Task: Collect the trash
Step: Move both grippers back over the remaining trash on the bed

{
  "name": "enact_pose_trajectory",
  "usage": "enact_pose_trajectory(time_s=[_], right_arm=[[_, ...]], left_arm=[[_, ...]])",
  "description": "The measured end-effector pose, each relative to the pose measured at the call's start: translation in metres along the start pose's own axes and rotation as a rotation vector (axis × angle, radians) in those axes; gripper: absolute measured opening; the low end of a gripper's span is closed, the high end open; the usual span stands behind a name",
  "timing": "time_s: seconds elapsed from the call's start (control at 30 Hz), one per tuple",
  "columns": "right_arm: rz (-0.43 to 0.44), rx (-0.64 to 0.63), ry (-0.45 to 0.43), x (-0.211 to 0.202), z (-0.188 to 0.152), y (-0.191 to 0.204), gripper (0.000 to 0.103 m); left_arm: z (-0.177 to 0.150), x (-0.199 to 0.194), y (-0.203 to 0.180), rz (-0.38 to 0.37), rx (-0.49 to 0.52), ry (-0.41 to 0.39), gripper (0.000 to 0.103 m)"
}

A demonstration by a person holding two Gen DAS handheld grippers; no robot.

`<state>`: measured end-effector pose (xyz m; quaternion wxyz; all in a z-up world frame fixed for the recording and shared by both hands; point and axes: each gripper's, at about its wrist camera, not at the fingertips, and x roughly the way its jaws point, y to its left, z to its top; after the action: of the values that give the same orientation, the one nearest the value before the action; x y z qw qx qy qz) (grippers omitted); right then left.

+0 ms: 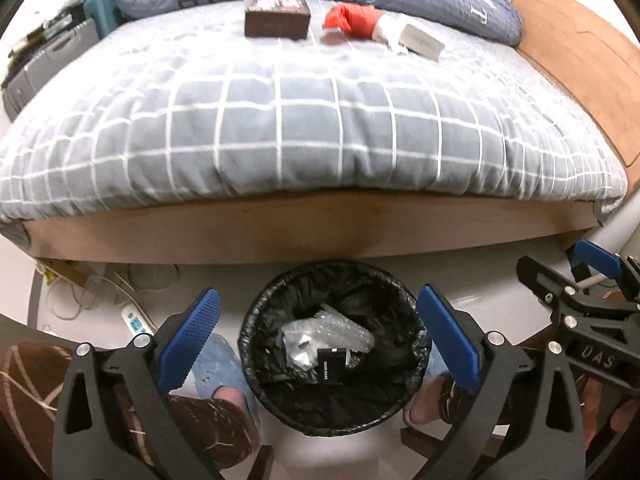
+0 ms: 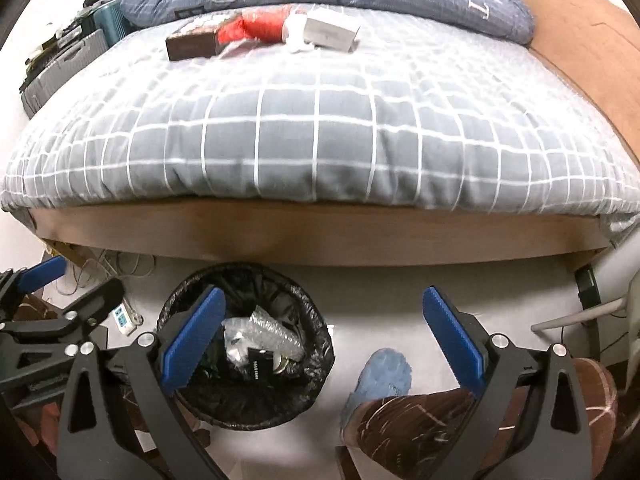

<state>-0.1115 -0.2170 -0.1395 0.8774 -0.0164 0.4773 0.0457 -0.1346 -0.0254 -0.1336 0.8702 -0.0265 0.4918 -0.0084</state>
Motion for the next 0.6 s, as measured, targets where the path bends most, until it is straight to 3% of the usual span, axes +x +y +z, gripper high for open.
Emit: enact_pose_trajectory(time_s=[0.6], right_arm=[[0.013,-0.014,-0.159,-0.080,0.061,0.001,0.095]], left_arm=[[0.053,-0.077,0.020,0.045,-0.051,-0.130,0.097]])
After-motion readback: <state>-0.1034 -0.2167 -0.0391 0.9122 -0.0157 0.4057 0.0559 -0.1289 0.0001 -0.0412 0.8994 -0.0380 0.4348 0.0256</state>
